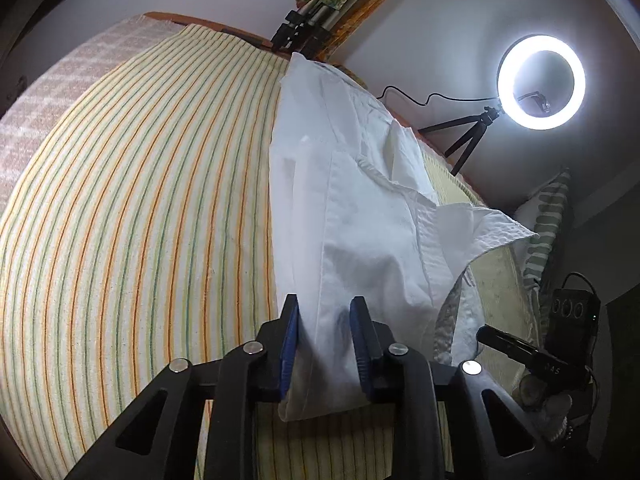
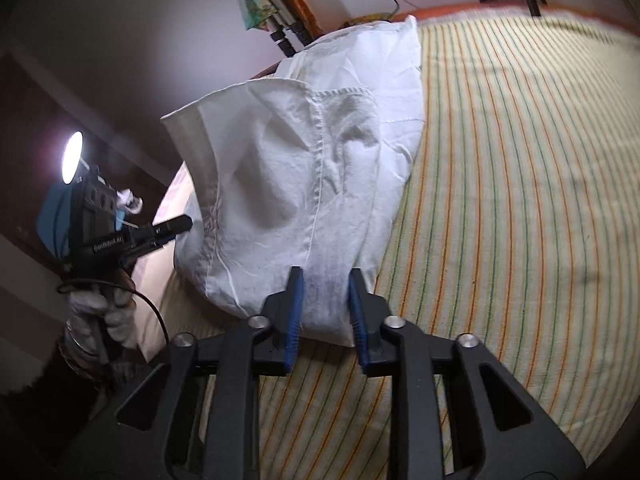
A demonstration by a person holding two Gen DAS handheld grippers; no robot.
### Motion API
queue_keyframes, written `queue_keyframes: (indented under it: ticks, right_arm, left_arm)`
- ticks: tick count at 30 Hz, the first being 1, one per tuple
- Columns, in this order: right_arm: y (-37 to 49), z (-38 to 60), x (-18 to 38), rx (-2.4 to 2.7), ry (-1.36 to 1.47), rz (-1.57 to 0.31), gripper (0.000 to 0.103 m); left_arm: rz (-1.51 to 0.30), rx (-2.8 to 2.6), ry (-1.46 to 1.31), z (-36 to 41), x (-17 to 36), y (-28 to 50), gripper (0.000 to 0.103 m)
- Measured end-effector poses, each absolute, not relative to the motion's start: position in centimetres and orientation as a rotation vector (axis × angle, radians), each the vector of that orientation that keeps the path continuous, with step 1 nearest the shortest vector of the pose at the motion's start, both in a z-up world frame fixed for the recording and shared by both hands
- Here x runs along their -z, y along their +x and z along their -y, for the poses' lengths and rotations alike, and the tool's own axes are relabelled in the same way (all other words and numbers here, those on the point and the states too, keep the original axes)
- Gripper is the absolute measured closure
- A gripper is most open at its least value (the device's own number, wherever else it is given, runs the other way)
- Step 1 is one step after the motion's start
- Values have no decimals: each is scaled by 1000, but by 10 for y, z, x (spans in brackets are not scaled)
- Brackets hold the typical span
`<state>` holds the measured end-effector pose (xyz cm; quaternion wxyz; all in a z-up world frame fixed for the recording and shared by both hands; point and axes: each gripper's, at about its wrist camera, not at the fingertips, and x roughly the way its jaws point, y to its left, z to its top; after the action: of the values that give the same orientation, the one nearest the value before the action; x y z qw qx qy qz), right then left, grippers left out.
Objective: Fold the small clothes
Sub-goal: 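Open both grippers and smooth the folded shirt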
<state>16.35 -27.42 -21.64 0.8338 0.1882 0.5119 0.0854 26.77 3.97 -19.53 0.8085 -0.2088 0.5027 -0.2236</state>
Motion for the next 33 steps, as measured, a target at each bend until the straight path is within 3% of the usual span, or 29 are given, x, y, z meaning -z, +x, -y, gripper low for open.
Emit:
queue_keyframes:
  ticks: [4,11,17,19,21,24,33]
  right_arm:
    - [159,265,208,-177,305,-1077,95]
    - [140,293,221,-191,565,-1073,98]
    - [146,297,230,-190,552,-1103,98]
    - [148,299,225,-199,541,-1103,97]
    - [149,305,217,-188,541,-1078,91]
    - [155,316,207,-168,556,-1019,77]
    - [205,288,183,-235,368,-930,77]
  left_arm:
    - [-1059,485,-429,-38,190,264,95]
    - [-1047,488,-428,-41,189,259,96]
    - [-1058,463,-396,-40,199,264,87]
    - [-1048,451,-380,-41,193,263,76]
    - [-1030,438,-364,-42,186,260,73]
    - [-979,440,-335,-39,169,249,72]
    - [-909,630,-162,42,144,229,72]
